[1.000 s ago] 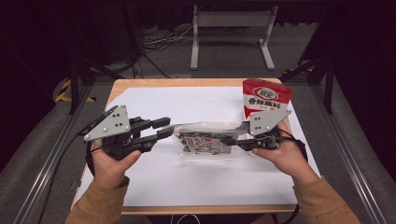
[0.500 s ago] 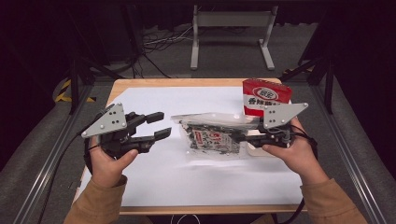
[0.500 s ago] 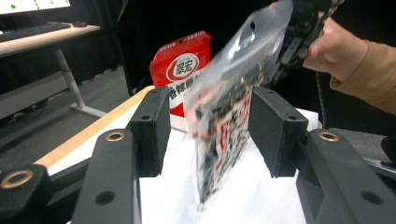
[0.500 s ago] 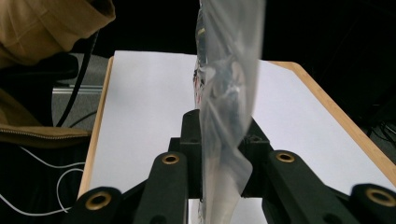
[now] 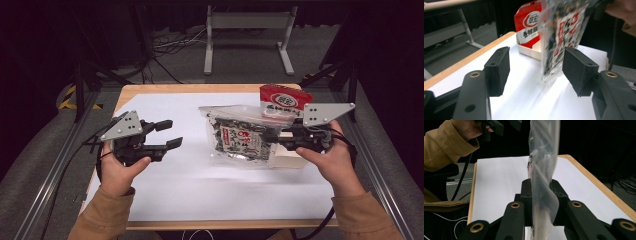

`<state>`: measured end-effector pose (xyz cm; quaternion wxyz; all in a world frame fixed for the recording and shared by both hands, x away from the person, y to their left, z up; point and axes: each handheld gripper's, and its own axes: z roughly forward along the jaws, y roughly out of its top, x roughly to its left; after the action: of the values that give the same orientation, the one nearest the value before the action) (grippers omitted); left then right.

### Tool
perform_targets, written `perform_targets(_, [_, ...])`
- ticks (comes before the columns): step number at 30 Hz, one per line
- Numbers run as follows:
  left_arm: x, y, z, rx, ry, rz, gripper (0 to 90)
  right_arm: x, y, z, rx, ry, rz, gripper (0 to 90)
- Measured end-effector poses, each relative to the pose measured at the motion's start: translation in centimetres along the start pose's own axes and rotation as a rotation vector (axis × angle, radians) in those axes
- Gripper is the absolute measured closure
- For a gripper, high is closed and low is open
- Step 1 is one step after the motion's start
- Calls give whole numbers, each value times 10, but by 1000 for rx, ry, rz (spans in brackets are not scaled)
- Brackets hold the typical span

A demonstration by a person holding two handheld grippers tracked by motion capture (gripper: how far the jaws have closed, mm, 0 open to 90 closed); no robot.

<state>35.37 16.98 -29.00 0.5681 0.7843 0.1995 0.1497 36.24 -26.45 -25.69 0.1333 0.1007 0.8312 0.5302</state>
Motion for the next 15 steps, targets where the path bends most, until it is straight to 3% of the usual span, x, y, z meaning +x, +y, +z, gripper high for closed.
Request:
perform_targets(10, [17, -21, 10, 46, 15, -55, 347, -8, 0, -20, -26, -52, 49, 757])
perform_targets(15, [24, -28, 12, 56, 26, -63, 336, -12, 1, -31, -42, -74, 78, 757])
